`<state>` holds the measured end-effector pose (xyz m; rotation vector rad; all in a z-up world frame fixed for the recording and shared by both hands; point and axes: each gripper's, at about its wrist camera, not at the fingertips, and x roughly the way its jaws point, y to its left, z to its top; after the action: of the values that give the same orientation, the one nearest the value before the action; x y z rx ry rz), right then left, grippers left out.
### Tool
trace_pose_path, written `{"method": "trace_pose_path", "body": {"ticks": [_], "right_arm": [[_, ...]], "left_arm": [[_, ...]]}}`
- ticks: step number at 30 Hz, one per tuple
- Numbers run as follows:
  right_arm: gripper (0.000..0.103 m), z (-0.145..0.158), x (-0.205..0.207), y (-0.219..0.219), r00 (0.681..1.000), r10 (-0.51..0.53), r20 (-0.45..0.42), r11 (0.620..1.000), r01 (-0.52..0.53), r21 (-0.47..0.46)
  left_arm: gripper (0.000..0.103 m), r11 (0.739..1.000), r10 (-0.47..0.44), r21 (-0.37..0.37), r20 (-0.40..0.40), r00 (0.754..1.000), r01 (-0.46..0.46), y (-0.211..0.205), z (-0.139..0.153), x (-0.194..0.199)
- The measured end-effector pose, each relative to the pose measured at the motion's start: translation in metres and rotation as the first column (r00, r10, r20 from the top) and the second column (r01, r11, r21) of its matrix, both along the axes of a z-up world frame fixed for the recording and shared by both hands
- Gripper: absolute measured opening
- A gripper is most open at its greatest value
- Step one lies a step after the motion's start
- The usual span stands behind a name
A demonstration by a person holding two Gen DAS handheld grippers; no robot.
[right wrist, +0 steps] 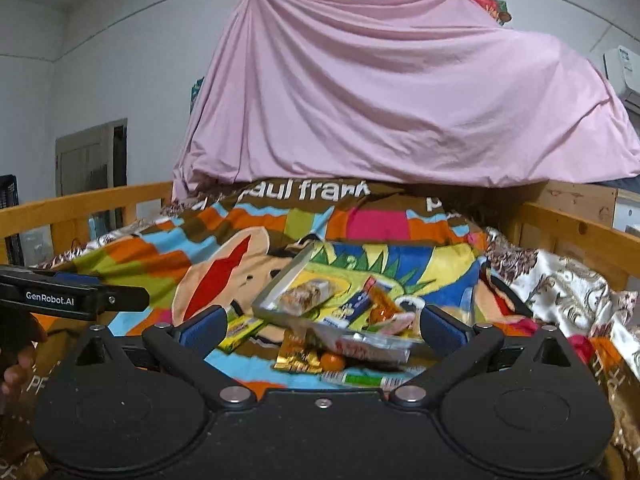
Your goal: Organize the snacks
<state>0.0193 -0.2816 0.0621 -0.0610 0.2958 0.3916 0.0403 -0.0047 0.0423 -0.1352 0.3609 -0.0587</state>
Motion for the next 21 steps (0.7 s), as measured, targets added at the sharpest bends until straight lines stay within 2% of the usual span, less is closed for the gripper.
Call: {"method": "trace_pose_path", "body": {"ticks": [6,10,17,21], "right_arm": [[0.102,-0.014,-0.006,0.008,0.999,0.001,-0.048,1.0,-0.001,-0.008],[0.102,-0.027,-0.006,0.014,0.996,-0.006,-0.094,1.0,0.004,-0.014],[0.102,-0.04,0.001,0.025,0.987,-0.004,-0.16,1.0,0.0,-0.028],[0.102,-0.045,0.005,0.029,0.982,-0.011,-0.188,1.0,0.005,-0.029]], "left_arm": [[0.103,1.0,-0.02,0.01,-0.041,0.999,0.02,0.0,-0.014,-0.01],[0.103,1.0,-0.012,0.022,-0.1,0.995,0.014,0.002,-0.031,-0.014],[0.103,1.0,0.005,0.014,-0.208,0.978,-0.002,0.011,-0.048,-0.011],[0.103,0.999,0.016,0.039,-0.254,0.967,-0.007,0.013,-0.053,-0.004]]}}
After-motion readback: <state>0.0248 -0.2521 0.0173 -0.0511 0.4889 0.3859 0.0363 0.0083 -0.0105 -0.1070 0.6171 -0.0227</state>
